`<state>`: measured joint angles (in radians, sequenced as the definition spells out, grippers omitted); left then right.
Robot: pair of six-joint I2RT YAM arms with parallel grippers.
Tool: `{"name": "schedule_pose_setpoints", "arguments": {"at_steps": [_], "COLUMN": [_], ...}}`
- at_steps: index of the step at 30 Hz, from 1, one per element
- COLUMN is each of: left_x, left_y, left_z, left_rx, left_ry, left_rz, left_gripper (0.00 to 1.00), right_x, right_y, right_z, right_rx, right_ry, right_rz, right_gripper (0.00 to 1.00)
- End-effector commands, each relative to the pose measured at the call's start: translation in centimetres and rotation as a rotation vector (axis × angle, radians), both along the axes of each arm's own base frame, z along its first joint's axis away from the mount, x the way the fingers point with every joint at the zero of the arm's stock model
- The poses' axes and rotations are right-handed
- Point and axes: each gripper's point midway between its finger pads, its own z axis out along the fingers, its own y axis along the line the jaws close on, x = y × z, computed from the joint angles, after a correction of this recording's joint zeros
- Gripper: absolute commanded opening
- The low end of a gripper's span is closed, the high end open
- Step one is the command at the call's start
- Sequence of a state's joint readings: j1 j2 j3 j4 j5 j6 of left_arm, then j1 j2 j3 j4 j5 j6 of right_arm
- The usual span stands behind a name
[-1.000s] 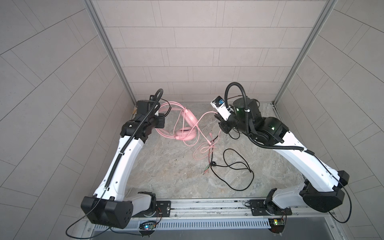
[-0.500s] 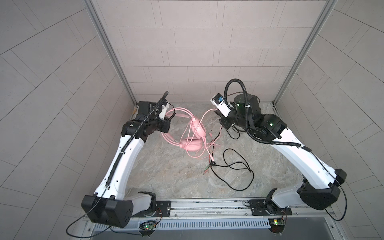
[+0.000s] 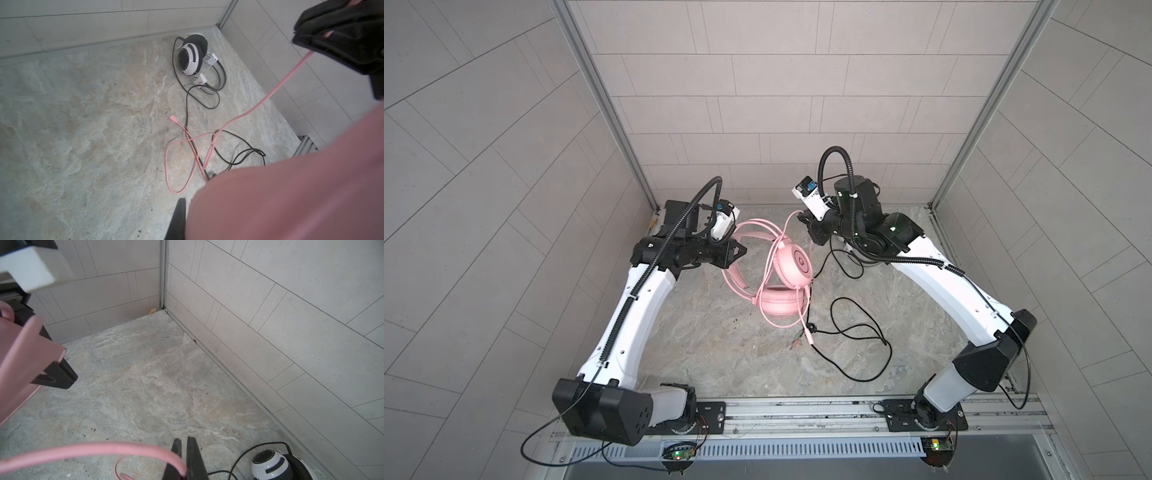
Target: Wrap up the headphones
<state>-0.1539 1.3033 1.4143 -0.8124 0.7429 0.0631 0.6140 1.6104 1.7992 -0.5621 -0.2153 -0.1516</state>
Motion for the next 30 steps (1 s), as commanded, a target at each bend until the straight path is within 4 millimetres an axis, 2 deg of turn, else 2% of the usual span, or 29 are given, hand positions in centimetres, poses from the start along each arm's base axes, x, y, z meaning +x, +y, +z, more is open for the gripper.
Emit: {"name": "schedule_pose_setpoints", "arguments": {"at_steps": [1, 8, 20, 24, 30], "left_x": [-0.8, -0.2, 0.3, 0.4, 0.3], "left_y": [-2.5, -3.1, -3.4, -3.2, -3.3], "left_z": [4.0, 8.0, 12.1, 13.2, 15.5], "left_rx": [-0.169, -0.303, -0.423, -0.426, -0.486], "left_ry": [-0.028, -0.133, -0.179, -0.191, -0.207], "left_rz": [-0.117, -0.096, -0.082, -0.069, -0.061], "left_gripper": [0.00, 0.00, 0.00, 0.00, 0.00], "right_x": [0.0, 0.4, 1.0, 1.6, 3.0], "right_y": [0.7, 1.3, 2.5, 2.8, 3.4], "right_z": [0.9, -1.1, -4.2, -5.8, -8.2], "right_rx": [0.088, 0.196, 0.469, 0.533, 0.626], "right_ry": [0.006, 0.082, 0.228, 0.272, 0.325], "right_rz": [0.020, 0.039, 0.125, 0.138, 0.155], "right_gripper": [0.00, 0.00, 0.37, 0.46, 0.52]}}
